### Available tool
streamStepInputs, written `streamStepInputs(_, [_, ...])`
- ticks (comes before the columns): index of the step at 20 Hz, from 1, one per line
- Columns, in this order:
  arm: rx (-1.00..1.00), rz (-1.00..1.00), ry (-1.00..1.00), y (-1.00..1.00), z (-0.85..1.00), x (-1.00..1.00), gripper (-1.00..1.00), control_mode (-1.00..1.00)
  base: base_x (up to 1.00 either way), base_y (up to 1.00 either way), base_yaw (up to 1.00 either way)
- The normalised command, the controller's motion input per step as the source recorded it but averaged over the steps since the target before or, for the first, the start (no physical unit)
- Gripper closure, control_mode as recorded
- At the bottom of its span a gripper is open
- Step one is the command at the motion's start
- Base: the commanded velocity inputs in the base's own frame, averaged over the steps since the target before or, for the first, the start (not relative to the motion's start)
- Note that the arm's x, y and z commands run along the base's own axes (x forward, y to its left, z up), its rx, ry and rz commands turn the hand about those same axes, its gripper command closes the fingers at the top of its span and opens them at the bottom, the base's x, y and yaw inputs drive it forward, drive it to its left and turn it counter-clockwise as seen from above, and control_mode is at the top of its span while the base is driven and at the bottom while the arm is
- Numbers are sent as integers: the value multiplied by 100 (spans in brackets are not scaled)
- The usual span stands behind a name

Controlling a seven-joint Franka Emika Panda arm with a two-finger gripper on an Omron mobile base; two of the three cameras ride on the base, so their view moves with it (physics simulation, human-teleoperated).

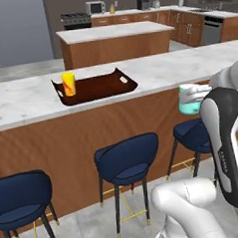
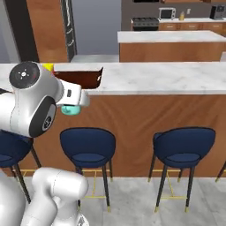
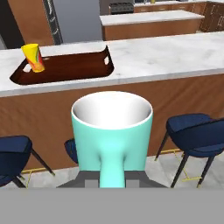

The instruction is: There is a tray on the dining counter. Grab the cup, mug, and pitcher and place them on the tray. The pitcher may be placed next to the tray if it cannot fit the tray.

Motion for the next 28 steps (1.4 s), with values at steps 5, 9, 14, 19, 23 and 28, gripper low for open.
streamStepInputs(5, [0, 0, 0, 0, 0, 0, 100, 100, 65, 4, 5])
streamStepInputs(9, [0, 0, 0, 0, 0, 0, 100, 100, 40, -8, 21])
streamStepInputs(14, [0, 0, 0, 0, 0, 0, 100, 100, 45, -1, 17])
streamStepInputs(19, [0, 0, 0, 0, 0, 0, 100, 100, 56, 0, 15])
streamStepInputs(23, [0, 0, 0, 0, 0, 0, 100, 100, 46, 0, 5])
streamStepInputs(28, [0, 0, 0, 0, 0, 0, 100, 100, 42, 5, 0])
